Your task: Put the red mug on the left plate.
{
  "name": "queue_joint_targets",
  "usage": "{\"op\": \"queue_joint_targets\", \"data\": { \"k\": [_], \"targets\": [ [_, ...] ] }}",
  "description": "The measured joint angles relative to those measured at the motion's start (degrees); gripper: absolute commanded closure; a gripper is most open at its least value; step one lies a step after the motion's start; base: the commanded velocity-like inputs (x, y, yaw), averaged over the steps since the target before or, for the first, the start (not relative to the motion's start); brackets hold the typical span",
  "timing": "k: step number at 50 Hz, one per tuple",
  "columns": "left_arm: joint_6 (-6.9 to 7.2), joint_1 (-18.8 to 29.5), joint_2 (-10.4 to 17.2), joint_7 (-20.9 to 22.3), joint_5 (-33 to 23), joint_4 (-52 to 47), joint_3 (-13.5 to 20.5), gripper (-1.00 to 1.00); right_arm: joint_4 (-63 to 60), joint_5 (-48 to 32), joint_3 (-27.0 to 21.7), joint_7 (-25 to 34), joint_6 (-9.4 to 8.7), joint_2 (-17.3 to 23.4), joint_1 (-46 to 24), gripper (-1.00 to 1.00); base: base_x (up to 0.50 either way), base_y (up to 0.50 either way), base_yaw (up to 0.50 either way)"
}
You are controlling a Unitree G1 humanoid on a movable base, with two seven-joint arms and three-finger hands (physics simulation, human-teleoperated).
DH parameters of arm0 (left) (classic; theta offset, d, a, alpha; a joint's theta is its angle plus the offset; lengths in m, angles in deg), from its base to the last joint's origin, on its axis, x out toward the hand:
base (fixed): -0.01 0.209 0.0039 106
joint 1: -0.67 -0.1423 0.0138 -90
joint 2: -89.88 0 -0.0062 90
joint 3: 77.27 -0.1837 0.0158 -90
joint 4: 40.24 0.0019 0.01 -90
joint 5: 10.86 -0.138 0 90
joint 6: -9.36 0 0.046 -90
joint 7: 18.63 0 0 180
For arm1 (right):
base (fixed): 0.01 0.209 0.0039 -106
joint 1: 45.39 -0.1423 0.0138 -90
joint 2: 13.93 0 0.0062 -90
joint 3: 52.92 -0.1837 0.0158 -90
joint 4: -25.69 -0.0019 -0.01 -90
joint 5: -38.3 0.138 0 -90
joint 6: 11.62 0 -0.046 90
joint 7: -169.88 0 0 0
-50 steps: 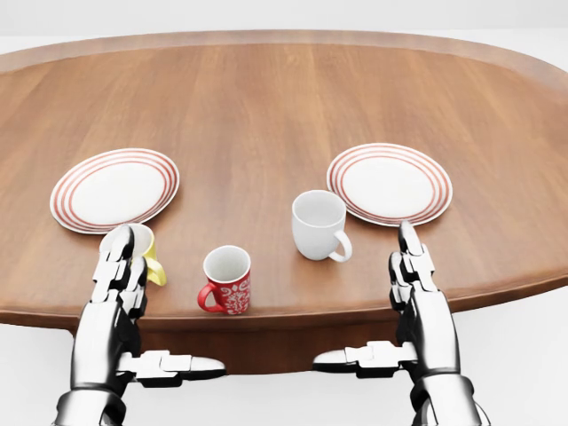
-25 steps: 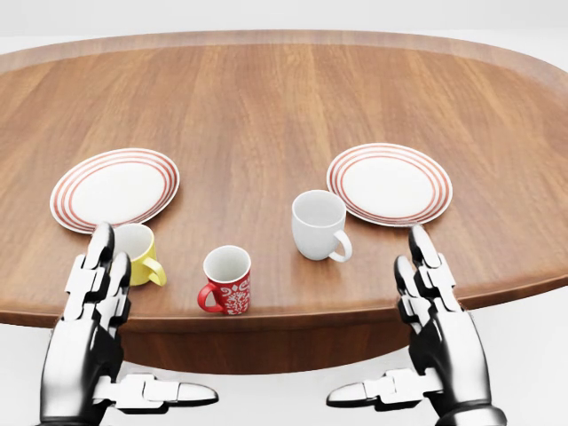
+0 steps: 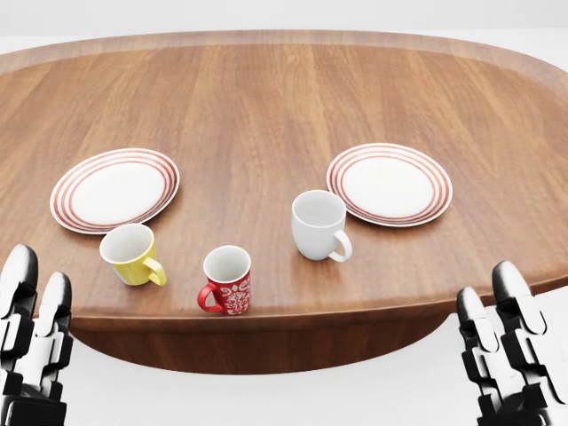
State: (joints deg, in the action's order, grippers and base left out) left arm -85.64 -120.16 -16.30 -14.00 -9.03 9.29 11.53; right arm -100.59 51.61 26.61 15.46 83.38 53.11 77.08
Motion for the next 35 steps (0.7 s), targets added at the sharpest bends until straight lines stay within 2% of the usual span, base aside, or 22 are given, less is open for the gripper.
{"op": "queue_joint_targets", "data": {
  "k": [12, 35],
  "targets": [
    [0.0, -0.83, -0.1, 0.83, 0.21, -1.54, 0.02, -1.0, -1.72, -0.45, -1.52, 1.88, 0.0, -1.54, 1.38, -1.0, 0.0, 0.01, 0.0],
    [0.0, -0.42, 0.5, -0.54, -0.6, -0.65, -1.66, -1.0, -2.21, -3.69, -2.82, 3.19, 0.0, -2.49, 2.08, -1.0, 0.09, 0.5, 0.0]
  ]
}}
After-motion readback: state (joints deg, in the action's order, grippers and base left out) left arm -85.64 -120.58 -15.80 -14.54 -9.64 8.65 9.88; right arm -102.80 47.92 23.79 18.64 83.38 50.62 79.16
